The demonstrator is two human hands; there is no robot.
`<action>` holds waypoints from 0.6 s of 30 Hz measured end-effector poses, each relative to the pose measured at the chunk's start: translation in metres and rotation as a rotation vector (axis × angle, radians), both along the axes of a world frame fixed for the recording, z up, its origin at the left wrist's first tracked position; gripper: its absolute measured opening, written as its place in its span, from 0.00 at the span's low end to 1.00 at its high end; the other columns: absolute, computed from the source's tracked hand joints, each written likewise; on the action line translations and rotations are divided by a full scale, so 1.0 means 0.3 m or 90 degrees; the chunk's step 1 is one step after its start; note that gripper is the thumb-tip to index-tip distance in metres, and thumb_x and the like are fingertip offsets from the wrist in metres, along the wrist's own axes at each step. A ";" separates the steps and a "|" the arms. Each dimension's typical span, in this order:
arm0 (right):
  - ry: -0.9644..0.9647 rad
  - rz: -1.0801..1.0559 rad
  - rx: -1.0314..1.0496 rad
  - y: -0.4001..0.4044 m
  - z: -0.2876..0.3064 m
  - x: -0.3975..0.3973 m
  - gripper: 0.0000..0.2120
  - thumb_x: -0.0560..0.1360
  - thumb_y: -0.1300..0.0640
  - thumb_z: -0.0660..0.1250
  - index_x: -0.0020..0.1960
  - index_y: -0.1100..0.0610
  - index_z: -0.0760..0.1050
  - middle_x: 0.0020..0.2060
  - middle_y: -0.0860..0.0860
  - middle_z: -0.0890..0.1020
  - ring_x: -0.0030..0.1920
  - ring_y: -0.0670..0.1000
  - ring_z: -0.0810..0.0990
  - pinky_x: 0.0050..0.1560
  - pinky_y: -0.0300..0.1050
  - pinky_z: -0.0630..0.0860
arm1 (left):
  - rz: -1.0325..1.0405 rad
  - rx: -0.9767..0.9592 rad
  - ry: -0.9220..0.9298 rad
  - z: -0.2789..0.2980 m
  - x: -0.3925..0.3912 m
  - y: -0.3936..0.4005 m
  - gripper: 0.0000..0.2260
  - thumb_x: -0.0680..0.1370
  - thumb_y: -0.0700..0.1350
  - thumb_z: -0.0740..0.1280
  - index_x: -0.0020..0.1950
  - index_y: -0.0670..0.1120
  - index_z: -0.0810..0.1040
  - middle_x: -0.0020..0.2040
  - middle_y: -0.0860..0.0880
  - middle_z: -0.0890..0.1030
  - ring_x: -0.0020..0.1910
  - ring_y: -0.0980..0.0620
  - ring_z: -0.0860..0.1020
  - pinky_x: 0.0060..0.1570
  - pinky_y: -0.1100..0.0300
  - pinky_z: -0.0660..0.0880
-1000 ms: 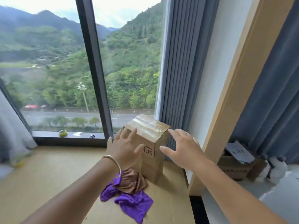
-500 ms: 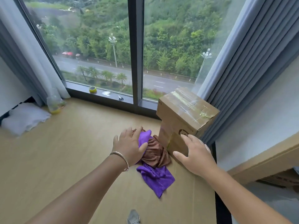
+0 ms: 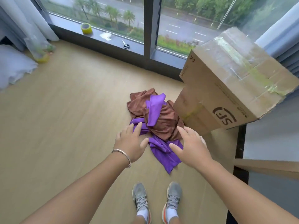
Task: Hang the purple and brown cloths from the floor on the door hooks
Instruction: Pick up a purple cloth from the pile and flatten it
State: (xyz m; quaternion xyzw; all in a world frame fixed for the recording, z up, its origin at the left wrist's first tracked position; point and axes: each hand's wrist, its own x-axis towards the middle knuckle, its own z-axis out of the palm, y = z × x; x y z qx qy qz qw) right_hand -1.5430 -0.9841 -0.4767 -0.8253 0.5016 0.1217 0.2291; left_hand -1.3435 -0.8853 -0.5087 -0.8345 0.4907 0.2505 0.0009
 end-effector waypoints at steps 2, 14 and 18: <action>0.003 0.018 0.010 -0.056 -0.170 0.042 0.35 0.75 0.37 0.61 0.77 0.48 0.56 0.75 0.48 0.59 0.75 0.49 0.55 0.74 0.56 0.55 | 0.006 0.012 0.020 -0.162 0.019 -0.044 0.31 0.79 0.62 0.55 0.78 0.53 0.51 0.76 0.47 0.59 0.75 0.48 0.57 0.71 0.49 0.57; 0.009 0.138 -0.037 -0.366 -1.302 0.182 0.35 0.74 0.39 0.64 0.76 0.49 0.58 0.73 0.48 0.62 0.74 0.51 0.58 0.72 0.58 0.58 | 0.090 -0.186 0.085 -1.272 0.068 -0.335 0.19 0.74 0.48 0.69 0.65 0.51 0.74 0.55 0.51 0.79 0.56 0.50 0.76 0.49 0.55 0.72; -0.006 0.146 -0.074 -0.479 -1.607 0.215 0.35 0.73 0.40 0.65 0.75 0.49 0.59 0.73 0.48 0.63 0.74 0.51 0.58 0.72 0.57 0.58 | 0.038 -0.186 0.049 -1.596 0.084 -0.446 0.20 0.74 0.48 0.70 0.66 0.50 0.74 0.56 0.50 0.77 0.58 0.49 0.73 0.51 0.52 0.74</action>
